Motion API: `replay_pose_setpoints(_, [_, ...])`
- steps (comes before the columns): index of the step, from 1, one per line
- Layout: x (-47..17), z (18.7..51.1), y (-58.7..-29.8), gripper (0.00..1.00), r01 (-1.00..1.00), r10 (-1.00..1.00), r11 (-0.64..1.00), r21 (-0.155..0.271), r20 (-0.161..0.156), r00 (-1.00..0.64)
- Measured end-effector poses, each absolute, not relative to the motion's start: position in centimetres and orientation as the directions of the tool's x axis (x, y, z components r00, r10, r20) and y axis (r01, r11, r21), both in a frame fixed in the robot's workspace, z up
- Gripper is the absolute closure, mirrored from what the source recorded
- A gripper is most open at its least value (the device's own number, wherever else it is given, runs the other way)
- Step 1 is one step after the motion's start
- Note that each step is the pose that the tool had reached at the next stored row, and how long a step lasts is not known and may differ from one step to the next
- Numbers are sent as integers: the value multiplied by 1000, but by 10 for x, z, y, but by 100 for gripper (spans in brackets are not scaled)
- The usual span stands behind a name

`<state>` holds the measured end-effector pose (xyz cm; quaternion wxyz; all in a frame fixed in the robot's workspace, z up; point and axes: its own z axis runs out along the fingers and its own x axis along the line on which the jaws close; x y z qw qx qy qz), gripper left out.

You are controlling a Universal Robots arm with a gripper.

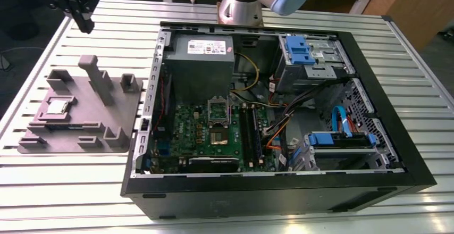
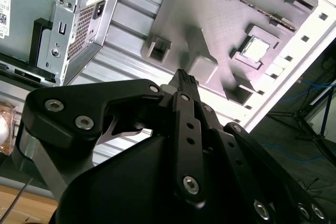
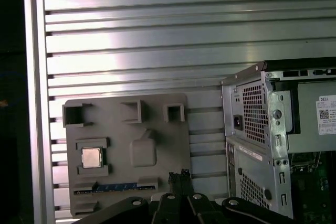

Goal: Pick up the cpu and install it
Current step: 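Reach for the cpu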

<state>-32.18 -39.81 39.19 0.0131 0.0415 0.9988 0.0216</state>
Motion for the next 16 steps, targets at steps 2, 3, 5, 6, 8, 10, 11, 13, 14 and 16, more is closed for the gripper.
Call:
replay_pose_setpoints(2, [-323, 392, -398, 90, 82, 83, 996, 44, -24, -996])
replay_pose_setpoints(3, [-323, 392, -398, 90, 82, 83, 996, 44, -24, -996])
replay_pose_setpoints(5, [-327, 392, -398, 90, 82, 83, 996, 44, -24, -996])
replay_pose_setpoints(6, [-330, 392, -398, 90, 82, 83, 996, 44, -24, -996])
replay_pose_setpoints(8, [-336, 392, -398, 90, 82, 83, 996, 44, -24, -996])
replay_pose_setpoints(10, [-339, 392, -398, 90, 82, 83, 996, 44, -24, -996])
replay_pose_setpoints(11, [-340, 392, -398, 90, 82, 83, 996, 44, -24, -996])
replay_pose_setpoints(13, [-340, 392, -398, 90, 82, 83, 996, 44, -24, -996])
replay_pose_setpoints(14, [-341, 392, -398, 90, 82, 83, 996, 44, -24, -996])
replay_pose_setpoints(16, [-341, 392, -398, 90, 82, 83, 996, 44, -24, -996])
